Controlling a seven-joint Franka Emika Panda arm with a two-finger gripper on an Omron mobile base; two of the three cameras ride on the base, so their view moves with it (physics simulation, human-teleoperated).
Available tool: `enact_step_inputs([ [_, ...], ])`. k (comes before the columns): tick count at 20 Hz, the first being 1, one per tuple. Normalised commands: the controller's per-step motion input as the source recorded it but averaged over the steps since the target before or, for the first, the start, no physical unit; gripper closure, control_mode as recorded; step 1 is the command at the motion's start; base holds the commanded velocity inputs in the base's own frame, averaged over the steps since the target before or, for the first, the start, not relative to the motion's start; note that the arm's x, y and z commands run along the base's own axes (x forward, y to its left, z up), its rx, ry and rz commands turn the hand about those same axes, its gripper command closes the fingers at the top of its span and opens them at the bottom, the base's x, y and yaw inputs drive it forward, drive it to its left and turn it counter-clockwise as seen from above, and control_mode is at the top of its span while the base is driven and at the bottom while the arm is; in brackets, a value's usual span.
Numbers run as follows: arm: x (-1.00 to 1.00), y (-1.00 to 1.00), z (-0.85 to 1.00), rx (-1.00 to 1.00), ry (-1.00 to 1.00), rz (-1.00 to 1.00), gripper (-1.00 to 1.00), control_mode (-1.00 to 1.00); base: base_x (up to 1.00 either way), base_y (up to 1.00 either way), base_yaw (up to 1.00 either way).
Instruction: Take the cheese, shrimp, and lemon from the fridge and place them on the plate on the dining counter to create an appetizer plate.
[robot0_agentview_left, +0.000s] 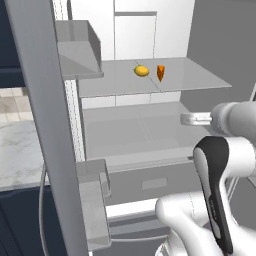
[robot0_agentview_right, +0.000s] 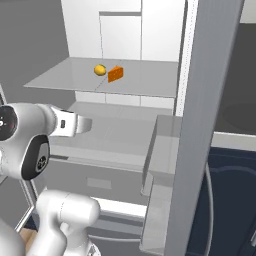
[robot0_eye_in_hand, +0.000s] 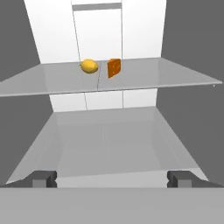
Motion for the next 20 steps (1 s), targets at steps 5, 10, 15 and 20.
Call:
enact_step_inputs([
  [5, 0.03, 0.0, 0.42, -0.02, 0.03, -0.03, -1.0, -1.0, 0.0, 0.0, 0.0],
  [10, 0.38, 0.02, 0.14, 0.0, 0.0, -0.11, -1.0, -1.0, 0.0, 0.0, 0.0],
  [15, 0.59, 0.0, 0.32, 0.0, 0.04, -0.04, -1.0, -1.0, 0.0, 0.0, 0.0],
  [20, 0.53, 0.0, 0.15, 0.0, 0.11, 0.0, -1.0, -1.0, 0.0, 0.0, 0.0],
])
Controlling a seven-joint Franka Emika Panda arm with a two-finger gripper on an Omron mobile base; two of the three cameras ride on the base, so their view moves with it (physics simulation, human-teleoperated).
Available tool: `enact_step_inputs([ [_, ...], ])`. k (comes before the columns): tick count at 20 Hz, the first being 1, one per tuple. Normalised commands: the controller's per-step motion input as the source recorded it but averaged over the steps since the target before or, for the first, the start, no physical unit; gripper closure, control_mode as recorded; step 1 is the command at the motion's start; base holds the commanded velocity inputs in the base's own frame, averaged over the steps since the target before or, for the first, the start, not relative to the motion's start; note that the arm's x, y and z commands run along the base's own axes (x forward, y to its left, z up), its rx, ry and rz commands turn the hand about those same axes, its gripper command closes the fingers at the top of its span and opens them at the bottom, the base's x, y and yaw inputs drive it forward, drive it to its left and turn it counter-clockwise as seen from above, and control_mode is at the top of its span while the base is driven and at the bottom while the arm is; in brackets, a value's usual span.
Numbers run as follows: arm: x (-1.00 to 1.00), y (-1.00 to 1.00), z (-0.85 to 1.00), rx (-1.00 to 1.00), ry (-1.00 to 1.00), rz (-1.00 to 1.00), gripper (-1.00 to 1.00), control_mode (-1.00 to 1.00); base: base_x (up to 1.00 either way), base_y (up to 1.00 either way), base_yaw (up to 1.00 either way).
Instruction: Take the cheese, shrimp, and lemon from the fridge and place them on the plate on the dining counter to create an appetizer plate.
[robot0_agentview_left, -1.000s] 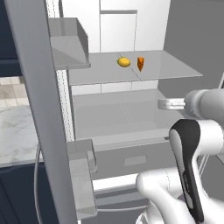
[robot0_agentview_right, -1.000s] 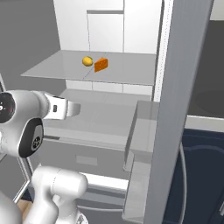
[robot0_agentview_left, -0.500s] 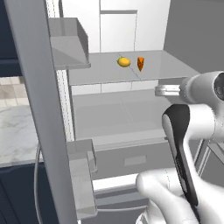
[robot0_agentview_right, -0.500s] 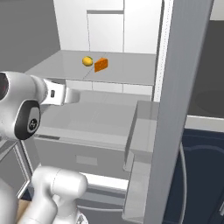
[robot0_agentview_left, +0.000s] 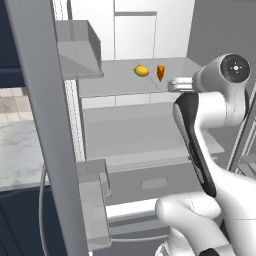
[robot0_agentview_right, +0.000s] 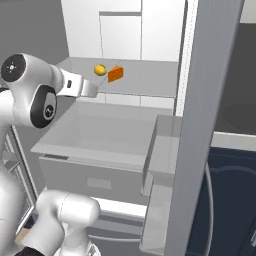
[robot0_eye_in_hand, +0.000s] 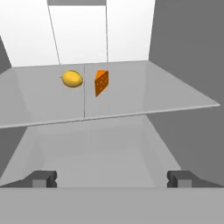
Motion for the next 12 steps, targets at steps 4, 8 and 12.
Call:
enact_step_inputs([
  [4, 0.39, 0.0, 0.0, -0.02, 0.01, -0.02, -1.0, -1.0, 0.0, 0.0, 0.0],
  [8, 0.65, 0.0, -0.02, -0.04, 0.0, -0.01, -1.0, -1.0, 0.0, 0.0, 0.0],
  [12, 0.74, -0.04, 0.0, 0.0, 0.01, 0.0, -1.0, -1.0, 0.0, 0.0, 0.0],
])
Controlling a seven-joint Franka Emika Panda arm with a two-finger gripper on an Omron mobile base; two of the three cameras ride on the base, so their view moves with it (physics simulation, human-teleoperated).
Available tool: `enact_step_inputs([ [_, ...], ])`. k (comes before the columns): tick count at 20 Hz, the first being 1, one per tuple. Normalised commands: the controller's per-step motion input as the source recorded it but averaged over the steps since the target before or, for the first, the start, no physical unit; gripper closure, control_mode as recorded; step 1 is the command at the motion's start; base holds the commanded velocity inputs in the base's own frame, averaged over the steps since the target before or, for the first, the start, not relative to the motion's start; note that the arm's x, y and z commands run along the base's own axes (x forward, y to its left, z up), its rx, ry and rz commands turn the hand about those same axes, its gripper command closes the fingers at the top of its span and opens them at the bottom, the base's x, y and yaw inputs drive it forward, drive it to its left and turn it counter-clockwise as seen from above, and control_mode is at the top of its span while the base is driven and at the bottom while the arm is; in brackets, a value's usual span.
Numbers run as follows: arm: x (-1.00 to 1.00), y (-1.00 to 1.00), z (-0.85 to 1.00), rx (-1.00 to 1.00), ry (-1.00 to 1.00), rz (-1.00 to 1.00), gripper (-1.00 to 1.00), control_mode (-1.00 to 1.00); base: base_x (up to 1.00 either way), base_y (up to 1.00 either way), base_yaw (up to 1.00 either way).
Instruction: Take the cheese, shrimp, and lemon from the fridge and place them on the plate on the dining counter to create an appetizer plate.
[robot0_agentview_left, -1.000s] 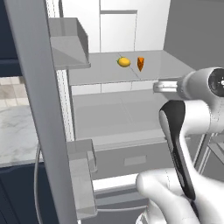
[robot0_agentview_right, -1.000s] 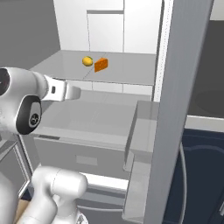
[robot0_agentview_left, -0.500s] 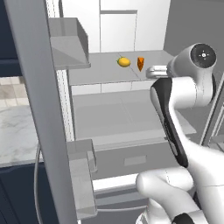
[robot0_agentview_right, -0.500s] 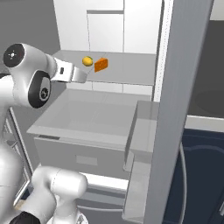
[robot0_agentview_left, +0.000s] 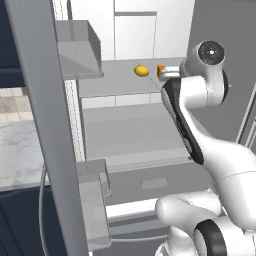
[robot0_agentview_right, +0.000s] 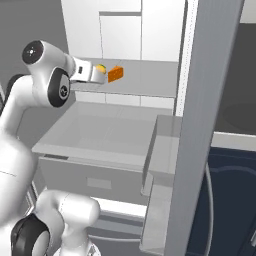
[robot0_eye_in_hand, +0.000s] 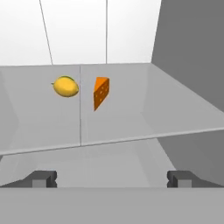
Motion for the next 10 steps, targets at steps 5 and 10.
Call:
enact_step_inputs([
  [5, 0.56, -0.07, -0.25, 0.0, 0.0, -0.01, -1.0, -1.0, 0.0, 0.0, 0.0],
  [10, 0.5, -0.1, -0.31, 0.0, 0.0, -0.08, -1.0, -1.0, 0.0, 0.0, 0.0],
])
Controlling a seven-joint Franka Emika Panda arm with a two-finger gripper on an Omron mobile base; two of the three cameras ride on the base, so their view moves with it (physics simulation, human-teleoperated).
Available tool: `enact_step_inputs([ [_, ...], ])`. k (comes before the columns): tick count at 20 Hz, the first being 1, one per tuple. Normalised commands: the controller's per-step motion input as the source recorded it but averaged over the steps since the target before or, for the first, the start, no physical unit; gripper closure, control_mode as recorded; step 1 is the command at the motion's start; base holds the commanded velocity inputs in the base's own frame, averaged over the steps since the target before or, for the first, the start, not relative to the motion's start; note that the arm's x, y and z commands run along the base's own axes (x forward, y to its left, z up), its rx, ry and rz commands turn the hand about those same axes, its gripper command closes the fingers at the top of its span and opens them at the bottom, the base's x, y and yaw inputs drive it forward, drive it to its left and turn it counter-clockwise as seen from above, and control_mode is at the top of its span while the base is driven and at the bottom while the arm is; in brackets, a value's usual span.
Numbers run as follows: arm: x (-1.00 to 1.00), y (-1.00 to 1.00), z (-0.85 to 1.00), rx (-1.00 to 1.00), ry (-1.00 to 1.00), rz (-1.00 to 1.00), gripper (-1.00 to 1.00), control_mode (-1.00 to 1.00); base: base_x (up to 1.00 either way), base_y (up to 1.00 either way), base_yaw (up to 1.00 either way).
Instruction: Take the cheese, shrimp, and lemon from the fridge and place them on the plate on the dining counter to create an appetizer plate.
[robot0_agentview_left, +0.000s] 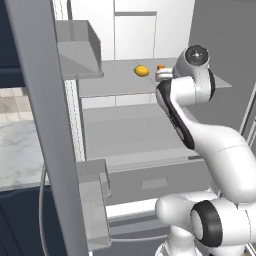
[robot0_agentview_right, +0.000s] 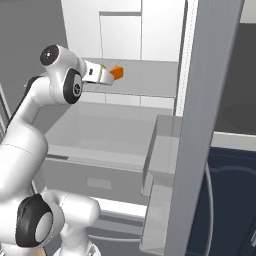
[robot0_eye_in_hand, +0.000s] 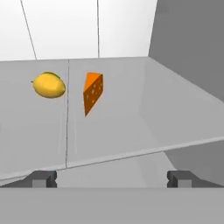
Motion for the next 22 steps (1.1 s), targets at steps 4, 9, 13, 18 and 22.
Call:
enact_step_inputs([
  [4, 0.44, 0.0, -0.04, 0.02, 0.0, -0.11, -1.0, -1.0, 0.0, 0.0, 0.0],
  [9, 0.39, -0.03, 0.0, 0.07, 0.05, -0.11, -1.0, -1.0, 0.0, 0.0, 0.0],
  [13, 0.23, -0.12, 0.17, 0.14, 0.13, -0.06, -1.0, -1.0, 0.0, 0.0, 0.0],
  [18, 0.27, -0.09, 0.09, 0.09, 0.07, -0.03, -1.0, -1.0, 0.0, 0.0, 0.0],
  [22, 0.41, -0.06, -0.15, 0.01, 0.0, -0.01, -1.0, -1.0, 0.0, 0.0, 0.0],
])
